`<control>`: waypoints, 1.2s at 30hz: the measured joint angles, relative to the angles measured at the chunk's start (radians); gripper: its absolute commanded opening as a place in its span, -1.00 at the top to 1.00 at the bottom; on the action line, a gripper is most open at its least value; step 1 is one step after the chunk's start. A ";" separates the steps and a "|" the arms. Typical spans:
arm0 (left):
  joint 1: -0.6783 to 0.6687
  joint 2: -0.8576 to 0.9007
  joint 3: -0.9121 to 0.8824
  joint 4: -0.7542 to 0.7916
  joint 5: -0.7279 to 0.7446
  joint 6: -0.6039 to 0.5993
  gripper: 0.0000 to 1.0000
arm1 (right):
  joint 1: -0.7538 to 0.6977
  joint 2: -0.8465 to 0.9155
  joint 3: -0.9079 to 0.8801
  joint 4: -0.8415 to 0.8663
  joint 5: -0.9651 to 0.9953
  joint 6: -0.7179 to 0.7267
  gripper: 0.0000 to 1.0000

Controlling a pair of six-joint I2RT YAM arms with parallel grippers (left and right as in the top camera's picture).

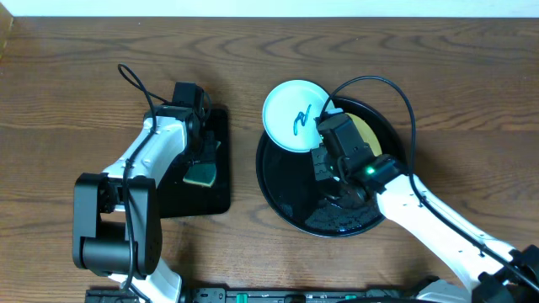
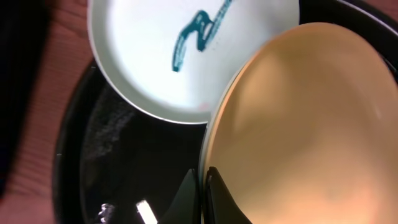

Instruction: Clean dirty plates on tray and stack at the side

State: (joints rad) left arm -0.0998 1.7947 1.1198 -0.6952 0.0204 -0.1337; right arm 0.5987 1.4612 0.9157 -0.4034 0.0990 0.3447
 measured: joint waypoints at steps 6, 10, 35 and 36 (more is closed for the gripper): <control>0.000 0.000 0.000 0.000 0.000 0.000 -0.09 | 0.000 -0.027 0.000 0.000 -0.028 -0.009 0.98; 0.000 0.000 0.000 0.000 0.000 0.000 -0.09 | 0.000 -0.028 0.000 -0.003 -0.061 -0.017 0.98; 0.000 0.000 0.000 -0.003 0.000 0.000 -0.09 | 0.000 -0.029 0.000 -0.111 -0.025 -0.015 0.98; 0.000 0.000 0.000 -0.003 0.000 0.000 -0.09 | 0.000 -0.029 0.000 -0.115 -0.018 -0.015 0.98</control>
State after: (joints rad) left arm -0.0998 1.7947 1.1198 -0.6983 0.0204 -0.1337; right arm 0.5987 1.4326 0.9157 -0.5182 0.0814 0.3294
